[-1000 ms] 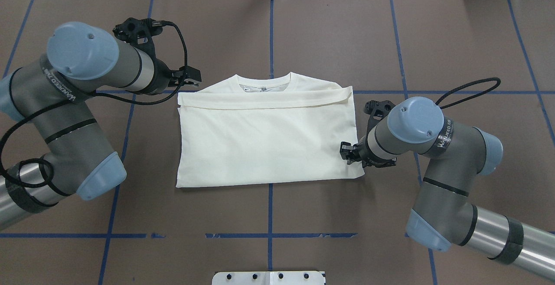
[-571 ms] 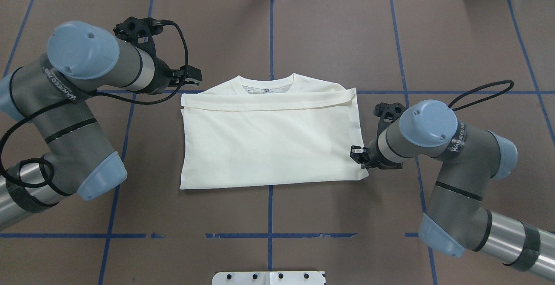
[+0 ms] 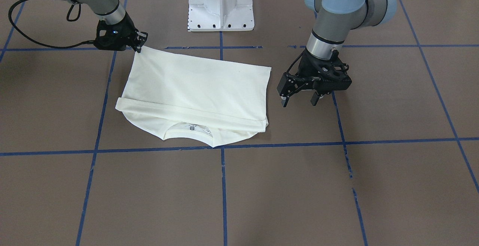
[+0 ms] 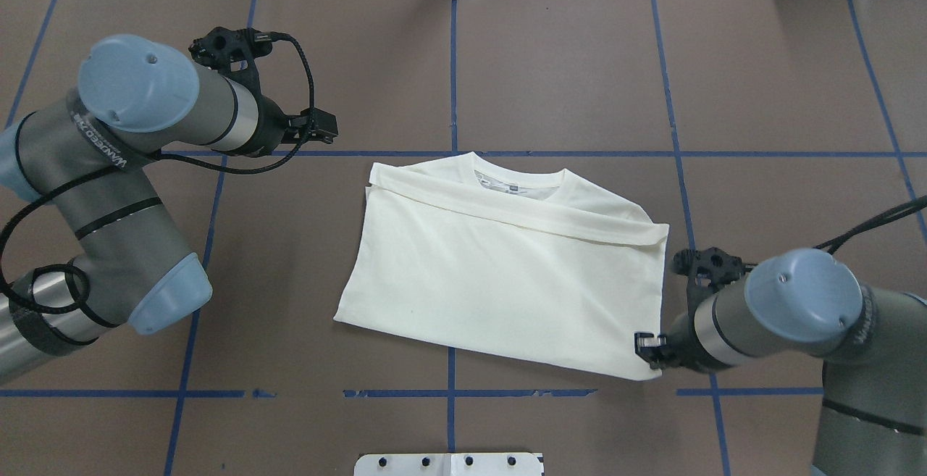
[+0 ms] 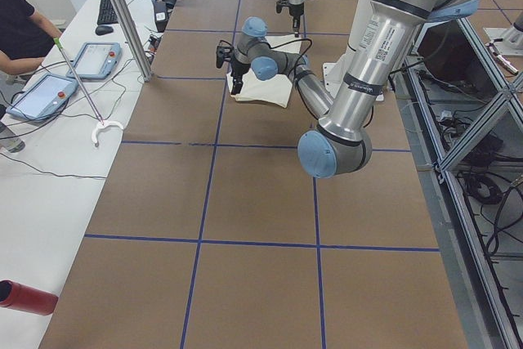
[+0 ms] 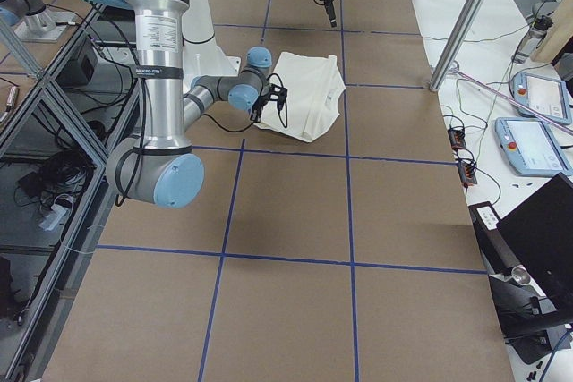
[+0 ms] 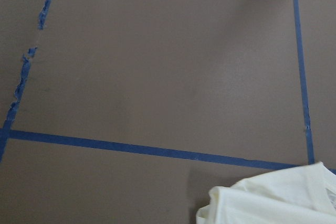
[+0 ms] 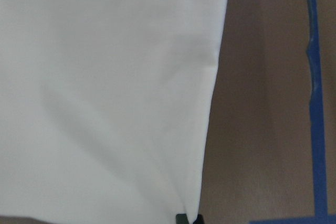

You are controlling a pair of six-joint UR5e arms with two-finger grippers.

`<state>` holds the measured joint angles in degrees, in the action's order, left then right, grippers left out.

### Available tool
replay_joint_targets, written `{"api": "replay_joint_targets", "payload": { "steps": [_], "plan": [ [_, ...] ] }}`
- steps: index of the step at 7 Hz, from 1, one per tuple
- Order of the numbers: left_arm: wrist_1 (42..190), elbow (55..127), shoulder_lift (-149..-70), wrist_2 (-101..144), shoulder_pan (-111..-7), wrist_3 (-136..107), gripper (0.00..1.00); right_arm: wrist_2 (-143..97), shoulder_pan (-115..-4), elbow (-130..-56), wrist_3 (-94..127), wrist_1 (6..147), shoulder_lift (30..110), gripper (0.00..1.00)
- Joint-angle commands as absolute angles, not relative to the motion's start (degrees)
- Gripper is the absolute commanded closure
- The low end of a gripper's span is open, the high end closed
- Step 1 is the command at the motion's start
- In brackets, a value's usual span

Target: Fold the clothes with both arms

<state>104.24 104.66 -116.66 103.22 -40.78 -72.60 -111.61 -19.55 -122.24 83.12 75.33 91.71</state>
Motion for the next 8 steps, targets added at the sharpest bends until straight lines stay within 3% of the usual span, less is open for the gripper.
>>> {"api": "replay_joint_targets", "payload": {
  "steps": [1, 2, 3, 6, 8],
  "plan": [
    [104.24, 104.76, -116.54, 103.18, -40.78, -72.6, 0.0, -111.62, -7.18, -128.56, 89.58, 75.32, 96.85, 1.0],
    [104.24, 104.85, -116.46, 103.1, -40.78, -72.6, 0.0, -111.53, -3.2, -129.89, 93.3, 75.32, 96.94, 1.0],
    [104.24, 104.94, -116.46, 103.18, -40.78, -72.6, 0.0, -111.19, -2.12, -129.99, 93.51, 75.32, 96.86, 0.01],
    [100.13, 109.14, -116.02, 103.71, -37.55, -75.65, 0.0, -109.42, -11.36, -132.88, 94.31, 75.15, 96.15, 0.0],
    [99.67, 111.97, -113.74, 103.19, -26.26, -90.61, 0.0, -110.21, -23.4, -134.47, 93.78, 75.23, 93.78, 0.0]
  ]
}}
